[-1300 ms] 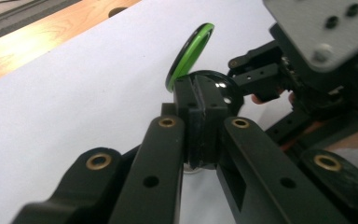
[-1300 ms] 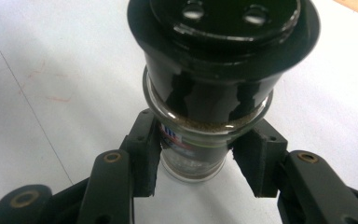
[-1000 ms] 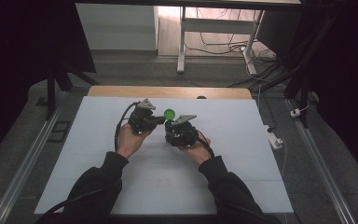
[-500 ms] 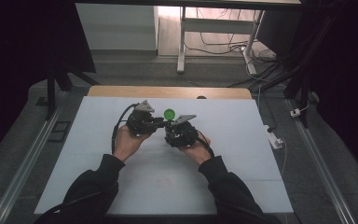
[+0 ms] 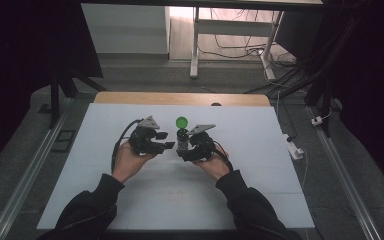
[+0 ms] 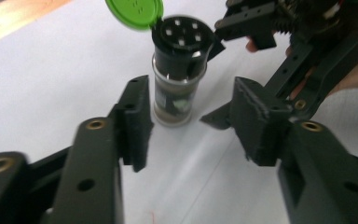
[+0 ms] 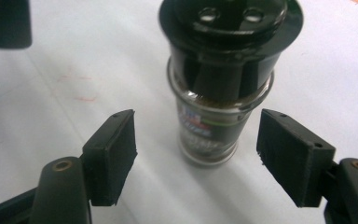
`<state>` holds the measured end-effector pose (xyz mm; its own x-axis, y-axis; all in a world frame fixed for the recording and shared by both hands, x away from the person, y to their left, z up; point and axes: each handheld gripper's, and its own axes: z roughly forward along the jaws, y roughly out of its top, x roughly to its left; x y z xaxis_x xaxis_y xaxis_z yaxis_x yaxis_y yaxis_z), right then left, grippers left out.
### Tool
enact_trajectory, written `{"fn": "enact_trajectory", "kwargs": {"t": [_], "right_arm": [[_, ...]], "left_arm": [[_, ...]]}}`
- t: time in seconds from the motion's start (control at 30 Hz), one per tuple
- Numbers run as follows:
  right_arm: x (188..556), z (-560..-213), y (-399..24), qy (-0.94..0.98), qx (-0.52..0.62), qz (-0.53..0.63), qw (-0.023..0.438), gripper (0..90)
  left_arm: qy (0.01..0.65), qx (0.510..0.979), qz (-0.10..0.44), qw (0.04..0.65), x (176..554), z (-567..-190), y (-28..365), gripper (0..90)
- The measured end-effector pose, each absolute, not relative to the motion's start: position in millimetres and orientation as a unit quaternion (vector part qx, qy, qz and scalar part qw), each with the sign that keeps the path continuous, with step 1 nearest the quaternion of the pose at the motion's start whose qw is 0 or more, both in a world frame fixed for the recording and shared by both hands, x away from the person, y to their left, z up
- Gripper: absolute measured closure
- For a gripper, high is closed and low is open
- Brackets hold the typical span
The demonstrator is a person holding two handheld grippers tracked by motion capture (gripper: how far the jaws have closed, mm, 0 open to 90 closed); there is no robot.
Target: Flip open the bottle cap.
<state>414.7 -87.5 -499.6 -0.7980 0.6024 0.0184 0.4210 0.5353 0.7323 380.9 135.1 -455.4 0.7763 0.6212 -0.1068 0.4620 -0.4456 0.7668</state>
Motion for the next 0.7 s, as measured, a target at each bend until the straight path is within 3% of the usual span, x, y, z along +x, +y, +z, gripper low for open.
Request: {"fn": "enact_trajectory", "kwargs": {"t": [0.37, 0.7], "right_arm": [[400.2, -492.6, -94.7, 0.868, 0.293, 0.388, 0.105, 20.0], [386.2, -485.3, -103.2, 0.865, 0.289, 0.401, 0.083, 12.9]], "left_arm": [[0.328, 0.848, 0.084, 0.408, 363.2, -464.2, 147.2, 20.5], [0.351, 0.837, 0.064, 0.414, 345.4, -468.5, 162.8, 10.5]]}}
